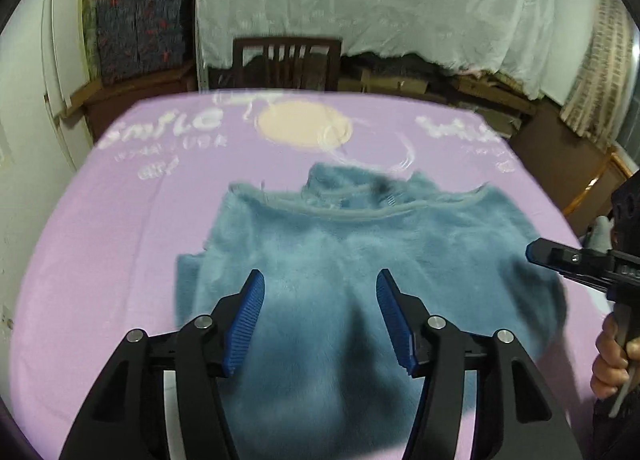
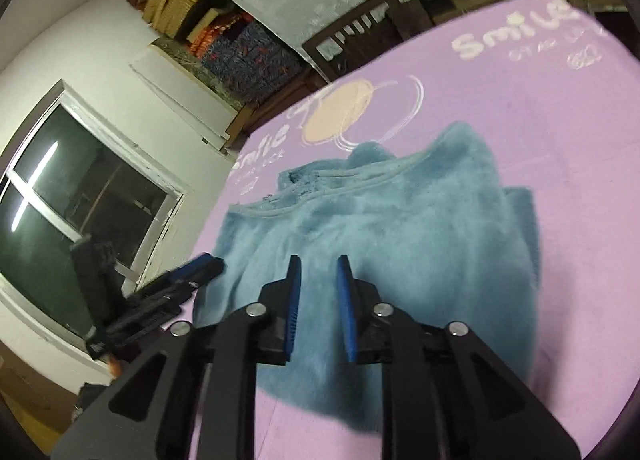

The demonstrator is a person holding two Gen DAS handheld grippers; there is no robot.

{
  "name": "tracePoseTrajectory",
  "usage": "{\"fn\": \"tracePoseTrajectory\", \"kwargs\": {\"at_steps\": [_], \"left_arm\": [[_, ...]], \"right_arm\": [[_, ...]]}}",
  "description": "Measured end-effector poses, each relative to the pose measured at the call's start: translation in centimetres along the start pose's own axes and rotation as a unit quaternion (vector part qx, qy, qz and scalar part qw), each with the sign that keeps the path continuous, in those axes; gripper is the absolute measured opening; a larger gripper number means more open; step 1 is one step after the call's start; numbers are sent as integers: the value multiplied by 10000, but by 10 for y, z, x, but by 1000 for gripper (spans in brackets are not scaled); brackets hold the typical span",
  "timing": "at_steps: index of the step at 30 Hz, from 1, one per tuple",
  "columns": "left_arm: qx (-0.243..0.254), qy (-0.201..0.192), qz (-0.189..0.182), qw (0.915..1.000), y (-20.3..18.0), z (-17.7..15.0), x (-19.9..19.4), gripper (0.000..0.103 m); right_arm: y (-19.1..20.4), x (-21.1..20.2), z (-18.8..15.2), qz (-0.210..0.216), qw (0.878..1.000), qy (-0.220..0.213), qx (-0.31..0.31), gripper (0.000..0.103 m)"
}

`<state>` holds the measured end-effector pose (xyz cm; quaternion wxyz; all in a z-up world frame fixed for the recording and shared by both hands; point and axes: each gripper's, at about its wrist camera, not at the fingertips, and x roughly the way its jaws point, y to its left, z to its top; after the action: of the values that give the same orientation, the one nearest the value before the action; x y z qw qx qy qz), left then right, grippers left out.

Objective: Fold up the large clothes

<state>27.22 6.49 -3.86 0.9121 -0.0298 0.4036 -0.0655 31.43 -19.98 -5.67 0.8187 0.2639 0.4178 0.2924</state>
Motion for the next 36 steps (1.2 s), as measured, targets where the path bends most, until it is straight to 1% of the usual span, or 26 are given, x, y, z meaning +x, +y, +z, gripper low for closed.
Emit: {"fn": "tracePoseTrajectory", "kwargs": {"at_steps": [2, 3, 4, 7, 10, 11, 13, 14, 18, 21, 22, 23, 24, 25, 28, 30, 32, 36], "left_arm": [[-108, 228, 99, 9996, 10, -2, 24, 59], [-117, 251, 52, 9996, 15, -6, 32, 61], [-66, 181, 15, 9998, 17, -7, 31, 61], [171, 96, 139, 9997, 13, -10, 31, 63], [373, 23, 273, 9989, 10, -14, 33, 64], [367, 28, 258, 9990, 10, -13, 34, 64], [332, 33, 217, 9992, 13, -13, 35, 64], [359, 26, 241, 9991, 12, -14, 34, 64], [435, 3, 336, 9985, 8, -16, 33, 64], [418, -2, 346, 9985, 8, -16, 33, 65], [437, -12, 385, 9983, 6, -17, 32, 65], [455, -20, 423, 9981, 5, -17, 32, 65], [464, -27, 453, 9979, 4, -17, 32, 65], [469, -33, 478, 9977, 3, -18, 31, 66], [431, -42, 518, 9977, 3, -18, 28, 66], [391, -63, 550, 9977, 2, -18, 24, 67], [373, -104, 587, 9975, -2, -19, 18, 70], [420, -229, 489, 9977, -12, -22, 3, 70]], "right_arm": [[-13, 11, 2, -101, 9998, 35, 158, 15], [-20, 14, -2, -63, 9997, 48, 229, 11], [-31, 14, -4, 30, 9994, 63, 332, 0], [-58, 5, -4, 225, 9982, 45, 558, 0], [-76, -10, -3, -19, 9978, -121, 648, 0], [-82, -13, -3, -17, 9971, -159, 745, 0], [-98, -18, -5, 229, 9938, -169, 1079, 0], [-99, -19, -4, 214, 9937, -174, 1082, 0], [-85, -19, -2, -223, 9967, -232, 747, 0], [-89, -32, -1, -635, 9931, -512, 844, 0], [-93, -40, -1, -785, 9900, -671, 964, 4], [-95, -46, -3, -966, 9869, -757, 1046, 14], [-97, -53, -5, -1224, 9826, -863, 1099, 16], [-96, -59, -8, -1248, 9816, -934, 1107, 17], [-86, -72, -21, -1003, 9824, -1057, 1167, 19], [-69, -78, -31, -886, 9839, -1141, 1048, 24], [-58, -84, -42, -783, 9853, -1188, 941, 36], [-37, -90, -64, -519, 9880, -1177, 854, 43]]}}
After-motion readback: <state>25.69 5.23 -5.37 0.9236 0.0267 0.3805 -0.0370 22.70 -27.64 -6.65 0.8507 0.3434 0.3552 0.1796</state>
